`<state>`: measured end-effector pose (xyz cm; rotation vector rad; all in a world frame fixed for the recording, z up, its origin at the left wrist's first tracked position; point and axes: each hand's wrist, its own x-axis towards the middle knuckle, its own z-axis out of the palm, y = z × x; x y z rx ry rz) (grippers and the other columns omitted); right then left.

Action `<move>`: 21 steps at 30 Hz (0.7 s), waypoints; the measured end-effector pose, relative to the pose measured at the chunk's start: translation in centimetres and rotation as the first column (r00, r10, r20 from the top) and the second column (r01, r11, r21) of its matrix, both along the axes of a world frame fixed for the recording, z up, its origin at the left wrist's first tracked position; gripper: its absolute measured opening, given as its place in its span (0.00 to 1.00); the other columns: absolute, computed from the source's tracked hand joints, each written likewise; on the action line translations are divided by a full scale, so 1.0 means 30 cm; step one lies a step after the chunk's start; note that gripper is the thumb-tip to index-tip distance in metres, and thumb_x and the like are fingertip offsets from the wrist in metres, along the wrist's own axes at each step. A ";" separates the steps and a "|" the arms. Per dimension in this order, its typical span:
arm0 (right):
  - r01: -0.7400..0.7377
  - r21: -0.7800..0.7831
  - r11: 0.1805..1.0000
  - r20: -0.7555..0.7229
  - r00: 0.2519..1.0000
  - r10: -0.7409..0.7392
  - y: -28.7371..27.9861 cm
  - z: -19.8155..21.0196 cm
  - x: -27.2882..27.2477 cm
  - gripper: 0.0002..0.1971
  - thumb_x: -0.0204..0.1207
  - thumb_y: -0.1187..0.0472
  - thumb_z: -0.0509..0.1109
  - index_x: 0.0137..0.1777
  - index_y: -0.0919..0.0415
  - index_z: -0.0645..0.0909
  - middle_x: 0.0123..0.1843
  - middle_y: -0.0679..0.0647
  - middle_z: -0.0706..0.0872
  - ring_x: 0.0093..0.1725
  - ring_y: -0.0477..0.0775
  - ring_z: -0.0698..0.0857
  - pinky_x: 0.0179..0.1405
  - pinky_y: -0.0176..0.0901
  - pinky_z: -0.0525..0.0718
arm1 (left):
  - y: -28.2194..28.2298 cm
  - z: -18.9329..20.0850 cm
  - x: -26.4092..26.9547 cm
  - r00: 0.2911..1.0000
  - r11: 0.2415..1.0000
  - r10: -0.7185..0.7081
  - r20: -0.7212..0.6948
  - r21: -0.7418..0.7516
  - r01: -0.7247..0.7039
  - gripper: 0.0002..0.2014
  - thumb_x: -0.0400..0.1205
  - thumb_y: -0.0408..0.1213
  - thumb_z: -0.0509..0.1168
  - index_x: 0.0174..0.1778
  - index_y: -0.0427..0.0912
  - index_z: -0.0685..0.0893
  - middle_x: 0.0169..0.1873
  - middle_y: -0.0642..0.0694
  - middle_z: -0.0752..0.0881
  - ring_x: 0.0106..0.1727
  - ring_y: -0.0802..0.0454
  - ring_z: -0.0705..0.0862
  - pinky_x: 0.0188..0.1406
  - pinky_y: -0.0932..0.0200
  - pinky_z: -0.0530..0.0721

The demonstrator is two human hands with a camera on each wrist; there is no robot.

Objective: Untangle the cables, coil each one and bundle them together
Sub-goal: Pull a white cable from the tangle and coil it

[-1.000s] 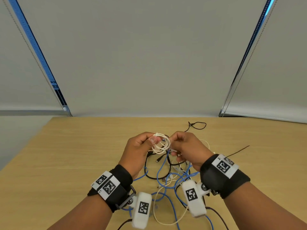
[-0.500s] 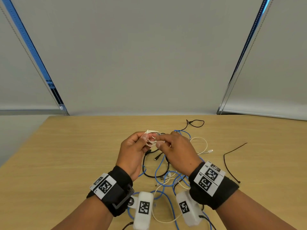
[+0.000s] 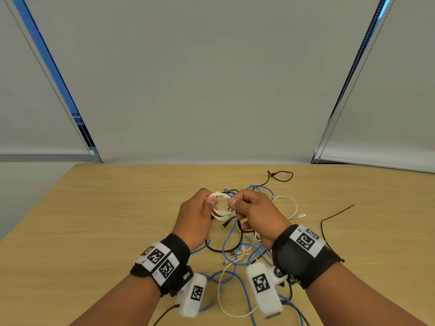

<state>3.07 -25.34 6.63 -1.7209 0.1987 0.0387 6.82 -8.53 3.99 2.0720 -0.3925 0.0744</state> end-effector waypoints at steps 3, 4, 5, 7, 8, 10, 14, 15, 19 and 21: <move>-0.047 0.002 0.999 -0.045 0.998 0.047 -0.021 0.028 0.008 0.09 0.86 0.59 0.67 0.43 0.57 0.82 0.40 0.47 0.85 0.35 0.46 0.80 0.27 0.38 0.78 | 0.022 -0.012 0.013 0.988 0.966 -0.074 0.134 0.255 0.038 0.09 0.91 0.43 0.57 0.50 0.45 0.79 0.35 0.50 0.83 0.36 0.50 0.80 0.35 0.51 0.76; -0.065 -0.039 0.997 -0.040 0.997 0.064 -0.025 0.035 0.011 0.10 0.86 0.59 0.66 0.43 0.57 0.81 0.43 0.50 0.85 0.34 0.46 0.80 0.26 0.38 0.79 | 0.023 -0.013 0.017 0.983 0.948 -0.089 0.162 0.317 0.033 0.08 0.91 0.43 0.57 0.50 0.46 0.78 0.35 0.51 0.82 0.36 0.50 0.80 0.35 0.50 0.76; -0.087 -0.099 0.991 -0.036 0.996 0.084 -0.028 0.040 0.013 0.10 0.86 0.58 0.66 0.43 0.57 0.80 0.45 0.52 0.85 0.33 0.45 0.81 0.26 0.39 0.79 | 0.022 -0.011 0.021 0.980 0.936 -0.091 0.180 0.352 0.022 0.08 0.91 0.43 0.56 0.50 0.46 0.77 0.36 0.51 0.81 0.36 0.50 0.79 0.35 0.50 0.76; -0.143 -0.181 0.973 -0.047 0.990 0.136 -0.035 0.044 0.019 0.10 0.87 0.57 0.65 0.44 0.57 0.80 0.47 0.53 0.86 0.31 0.44 0.82 0.28 0.40 0.81 | 0.018 -0.006 0.023 0.980 0.939 -0.078 0.182 0.342 0.012 0.08 0.91 0.42 0.56 0.50 0.46 0.77 0.36 0.51 0.81 0.37 0.51 0.79 0.36 0.51 0.77; -0.163 -0.164 0.973 -0.058 0.986 0.155 -0.039 0.043 0.022 0.10 0.87 0.57 0.65 0.44 0.57 0.80 0.46 0.53 0.86 0.30 0.44 0.82 0.28 0.41 0.81 | 0.015 -0.003 0.021 0.984 0.960 -0.071 0.166 0.280 0.022 0.07 0.91 0.42 0.57 0.50 0.47 0.78 0.36 0.52 0.82 0.37 0.52 0.80 0.36 0.53 0.78; -0.153 -0.040 0.987 -0.073 0.986 0.150 -0.043 0.036 0.025 0.09 0.87 0.59 0.64 0.45 0.59 0.80 0.42 0.54 0.84 0.27 0.45 0.80 0.27 0.42 0.81 | 0.009 0.002 0.009 0.987 0.989 -0.071 0.141 0.142 0.050 0.06 0.90 0.38 0.58 0.56 0.49 0.80 0.38 0.55 0.85 0.38 0.56 0.83 0.36 0.60 0.79; -0.055 0.096 0.994 -0.059 0.996 0.061 -0.039 0.009 0.027 0.08 0.88 0.63 0.63 0.47 0.61 0.79 0.39 0.56 0.79 0.26 0.46 0.76 0.26 0.43 0.80 | -0.003 0.007 0.005 0.958 0.936 -0.174 0.229 0.340 0.089 0.19 0.89 0.34 0.57 0.76 0.52 0.75 0.57 0.52 0.85 0.52 0.52 0.85 0.52 0.53 0.84; -0.056 0.080 0.995 -0.064 0.996 0.061 -0.037 0.003 0.026 0.07 0.87 0.63 0.63 0.47 0.61 0.79 0.38 0.56 0.77 0.25 0.45 0.75 0.26 0.43 0.79 | -0.003 0.010 0.006 0.954 0.905 -0.192 0.232 0.418 0.081 0.20 0.89 0.33 0.56 0.78 0.52 0.74 0.61 0.51 0.84 0.55 0.49 0.85 0.54 0.49 0.84; -0.143 -0.022 0.990 -0.088 0.986 0.140 -0.055 0.014 0.022 0.06 0.86 0.62 0.64 0.48 0.61 0.80 0.36 0.53 0.75 0.24 0.45 0.71 0.22 0.41 0.75 | 0.014 0.003 0.009 0.974 0.933 -0.190 0.123 0.333 0.140 0.19 0.89 0.31 0.55 0.72 0.54 0.78 0.44 0.51 0.84 0.39 0.56 0.81 0.40 0.56 0.82; -0.220 -0.268 0.938 -0.041 0.975 0.217 -0.071 0.038 0.025 0.07 0.86 0.61 0.65 0.47 0.60 0.81 0.32 0.48 0.76 0.22 0.41 0.71 0.24 0.41 0.75 | 0.012 -0.002 0.007 0.987 0.983 -0.161 -0.005 0.084 0.160 0.17 0.91 0.32 0.54 0.64 0.57 0.83 0.32 0.48 0.79 0.29 0.55 0.74 0.30 0.58 0.75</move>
